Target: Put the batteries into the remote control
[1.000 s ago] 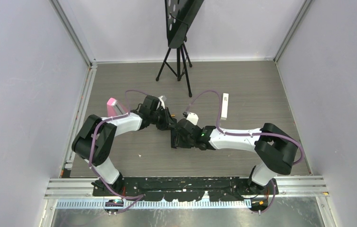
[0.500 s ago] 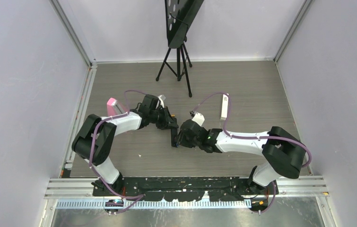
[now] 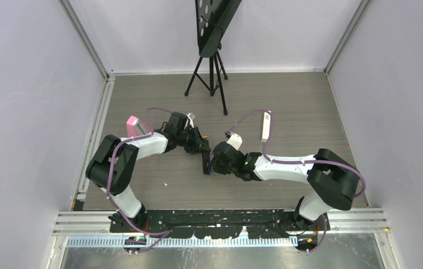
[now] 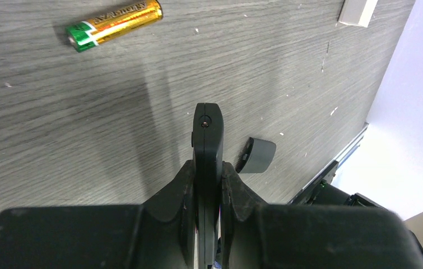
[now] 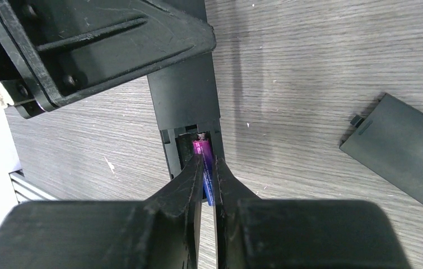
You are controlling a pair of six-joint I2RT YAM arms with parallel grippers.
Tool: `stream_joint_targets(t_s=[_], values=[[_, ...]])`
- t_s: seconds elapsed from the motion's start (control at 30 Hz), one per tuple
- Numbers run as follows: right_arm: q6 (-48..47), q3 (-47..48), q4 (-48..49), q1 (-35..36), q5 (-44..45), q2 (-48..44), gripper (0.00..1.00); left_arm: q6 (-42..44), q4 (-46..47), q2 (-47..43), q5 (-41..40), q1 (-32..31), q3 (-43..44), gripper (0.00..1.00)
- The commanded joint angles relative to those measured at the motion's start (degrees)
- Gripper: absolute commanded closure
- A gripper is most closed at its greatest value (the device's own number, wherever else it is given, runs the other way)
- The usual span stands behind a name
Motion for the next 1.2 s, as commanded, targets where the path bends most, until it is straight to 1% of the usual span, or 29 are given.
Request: stream_joint_targets(t_s=[0.0,0.1,0.23,0.4,0.47,0.6,0.77,0.83,1.03,1.17], values=[[0.3,1.6,-0.5,0.1,1.4,1.4,0.87,-3.5,2.7,-0.6,1.8,0.8,1.8,1.00],[-0.3,1.6,-0.7,0.3,0.4,1.0,0.86,-3.6,2.8,-0.8,0.8,1.1,2.0,1.00],[-1.4,1.2,0.5,0.3,-1.3,1.0,0.80,-3.4,2.9,-0.3,0.9,1.4,2.6,1.00],[-2.4,1.2,1.6,0.3,-2.2,1.5,0.76,-3.2,3.0,-0.1,2.1,1.4,2.9,1.00],[-2.5,1.3,1.8,0.3,-2.2,1.7,0.77,-3.1,3.0,-0.3,2.4,1.4,2.8,1.00],[-2.5,1.8,1.1,0.3,-2.9,2.4,0.82,-2.9,2.8,-0.7,2.6,1.4,2.9,1.00],[-1.6,1.5,0.2,0.3,-2.8,1.0,0.96,-2.6,2.3,-0.8,1.4,1.5,3.4,1.00],[-1.4,1.3,0.0,0.3,-2.4,0.5,0.99,-2.9,2.2,-0.4,1.2,1.6,3.6,1.00],[-1.3,1.0,0.5,0.6,-2.5,0.7,1.00,-4.7,2.8,0.6,1.4,1.9,4.2,1.00],[-3.6,0.1,0.5,1.2,-1.5,0.0,0.94,-4.1,1.9,1.2,2.0,2.5,5.2,1.00]])
